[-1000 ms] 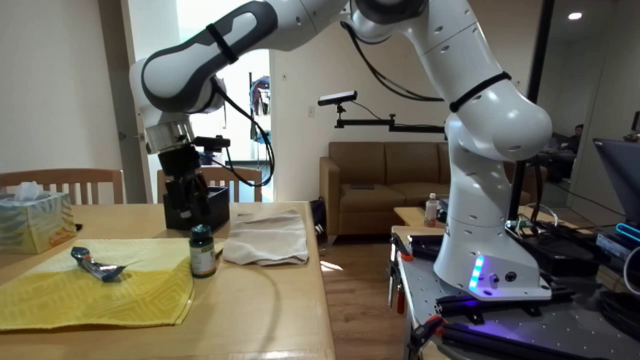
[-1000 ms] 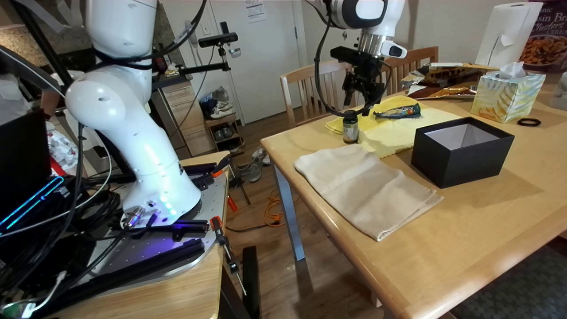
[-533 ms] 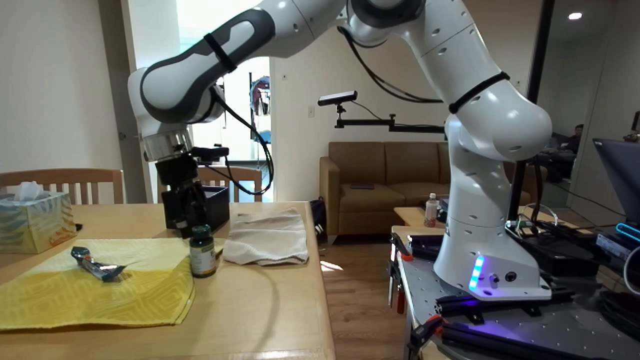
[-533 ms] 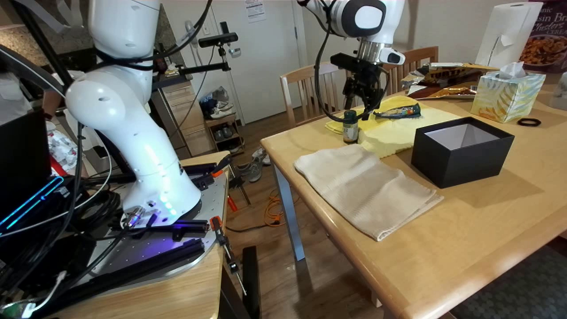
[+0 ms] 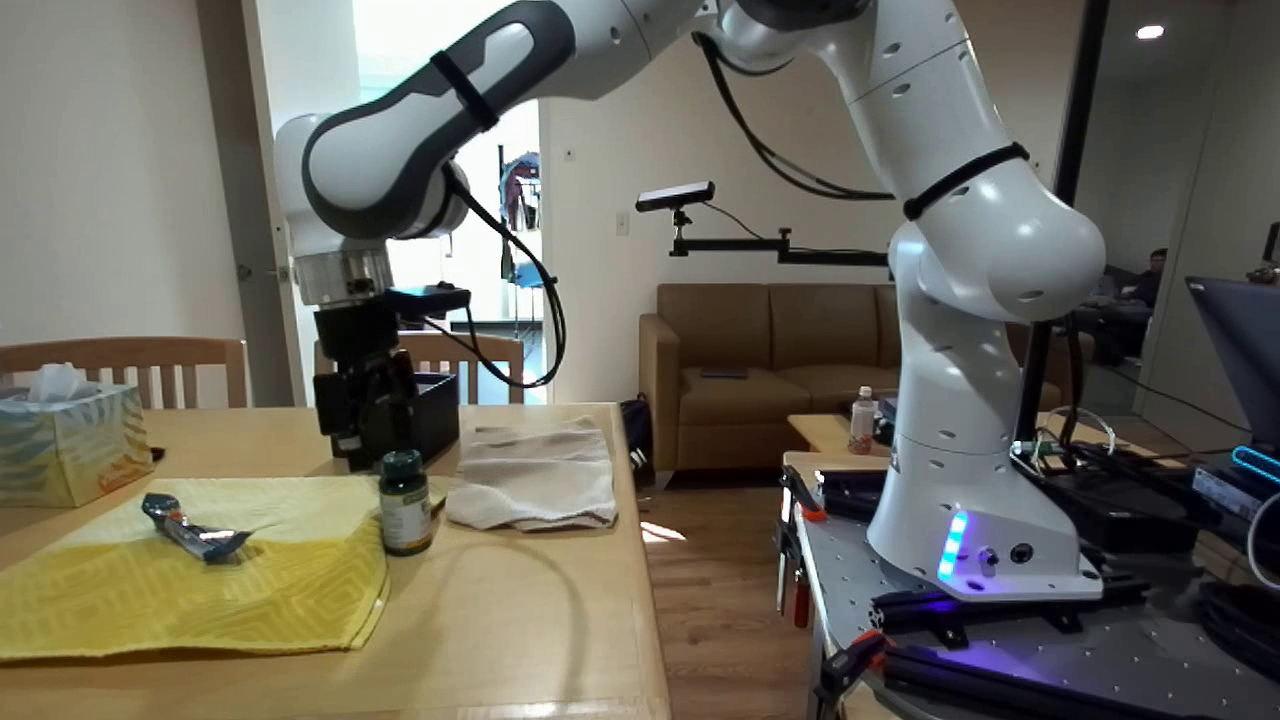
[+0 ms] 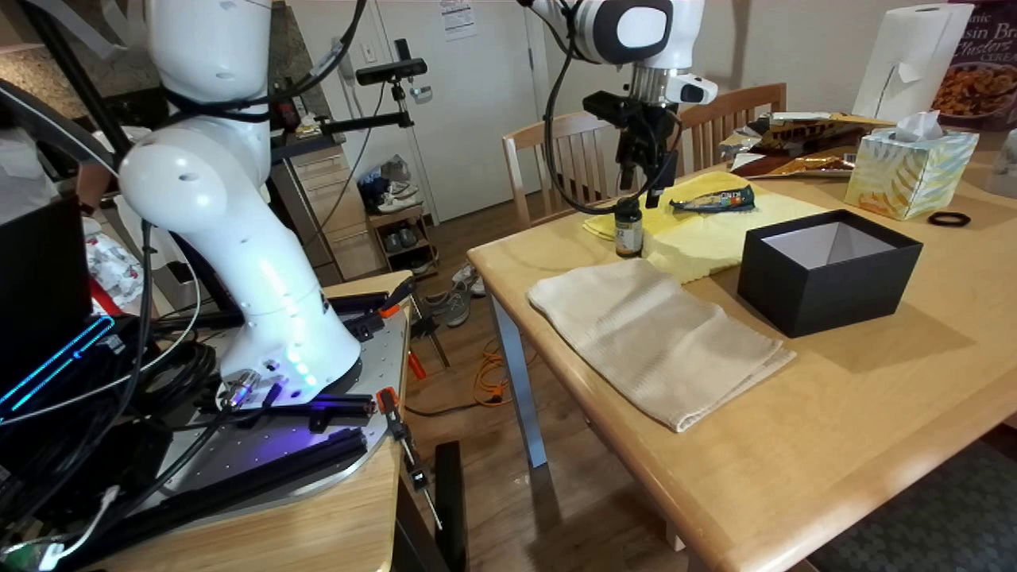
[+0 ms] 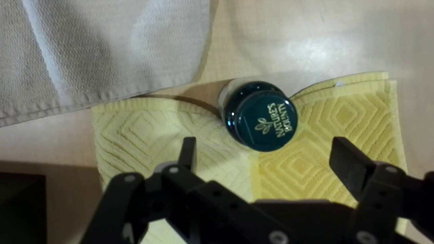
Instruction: Put the bottle inside the box
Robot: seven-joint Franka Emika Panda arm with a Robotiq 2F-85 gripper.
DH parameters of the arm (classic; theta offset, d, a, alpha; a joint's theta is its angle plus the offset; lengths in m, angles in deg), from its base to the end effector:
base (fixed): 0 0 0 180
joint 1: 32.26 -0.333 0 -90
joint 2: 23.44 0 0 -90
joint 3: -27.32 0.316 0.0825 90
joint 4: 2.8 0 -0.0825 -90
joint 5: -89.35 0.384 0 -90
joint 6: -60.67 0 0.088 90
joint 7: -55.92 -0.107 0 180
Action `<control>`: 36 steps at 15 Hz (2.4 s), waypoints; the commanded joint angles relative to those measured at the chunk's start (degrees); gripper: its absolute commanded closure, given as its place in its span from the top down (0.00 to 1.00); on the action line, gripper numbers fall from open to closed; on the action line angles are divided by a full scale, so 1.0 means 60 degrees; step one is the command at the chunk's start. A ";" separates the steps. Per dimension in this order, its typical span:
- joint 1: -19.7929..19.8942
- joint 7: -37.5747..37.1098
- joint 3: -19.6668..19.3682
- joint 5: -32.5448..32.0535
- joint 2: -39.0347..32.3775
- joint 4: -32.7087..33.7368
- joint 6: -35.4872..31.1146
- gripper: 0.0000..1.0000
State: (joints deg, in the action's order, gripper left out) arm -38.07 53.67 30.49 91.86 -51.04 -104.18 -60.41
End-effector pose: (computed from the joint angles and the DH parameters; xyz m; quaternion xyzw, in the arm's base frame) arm 0.6347 0.0996 0.2798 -0.9962 -0.0437 0.0713 0.0241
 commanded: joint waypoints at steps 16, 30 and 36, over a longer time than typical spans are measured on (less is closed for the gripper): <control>0.0041 -0.0304 -0.0049 -0.0003 0.0802 -0.1896 -0.1392 0.80; 0.0098 -0.0137 -0.0055 -0.0031 0.1108 -0.2025 -0.1280 0.29; 0.0393 0.0413 0.0021 0.0277 0.1581 -0.1725 -0.0582 0.29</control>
State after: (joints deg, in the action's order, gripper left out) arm -37.65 52.78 29.87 91.92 -44.90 -113.85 -66.69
